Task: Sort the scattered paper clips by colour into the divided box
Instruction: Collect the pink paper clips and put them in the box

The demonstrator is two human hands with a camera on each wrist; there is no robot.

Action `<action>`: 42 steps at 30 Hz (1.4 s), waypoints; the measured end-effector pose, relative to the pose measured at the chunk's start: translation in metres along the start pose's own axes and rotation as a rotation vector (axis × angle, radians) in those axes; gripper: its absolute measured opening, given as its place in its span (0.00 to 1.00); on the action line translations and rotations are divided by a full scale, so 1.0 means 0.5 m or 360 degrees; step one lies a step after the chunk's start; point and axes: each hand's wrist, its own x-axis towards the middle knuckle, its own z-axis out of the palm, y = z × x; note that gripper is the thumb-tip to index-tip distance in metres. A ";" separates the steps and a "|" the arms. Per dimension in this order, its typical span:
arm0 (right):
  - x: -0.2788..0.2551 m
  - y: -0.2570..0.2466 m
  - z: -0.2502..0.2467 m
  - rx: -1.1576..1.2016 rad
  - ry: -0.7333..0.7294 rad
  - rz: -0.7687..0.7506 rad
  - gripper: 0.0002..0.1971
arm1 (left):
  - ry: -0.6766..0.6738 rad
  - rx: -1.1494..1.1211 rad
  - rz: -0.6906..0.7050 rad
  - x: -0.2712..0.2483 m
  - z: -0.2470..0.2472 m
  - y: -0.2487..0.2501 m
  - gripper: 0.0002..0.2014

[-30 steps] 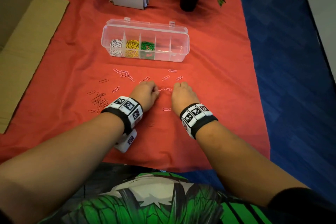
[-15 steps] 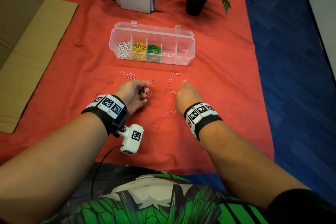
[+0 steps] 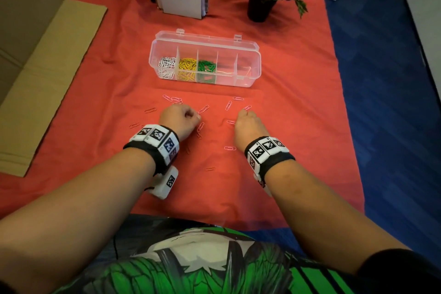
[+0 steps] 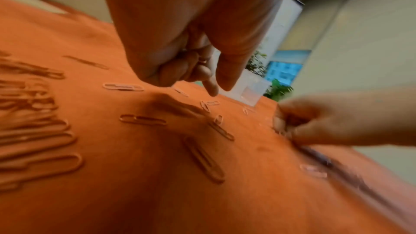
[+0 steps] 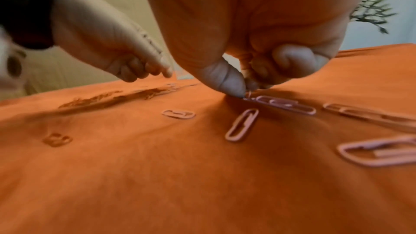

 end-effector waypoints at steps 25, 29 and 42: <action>0.118 0.003 -0.056 0.0962 0.0167 0.0356 0.11 | 0.0002 0.0426 0.0368 0.003 0.024 -0.006 0.12; 0.137 0.005 -0.042 0.0730 0.0256 0.0401 0.16 | -0.0034 0.0549 0.0452 0.002 0.032 -0.003 0.11; 0.097 -0.031 -0.025 0.0352 0.0028 0.0081 0.16 | -0.0358 -0.1624 -0.0563 0.004 -0.014 0.026 0.09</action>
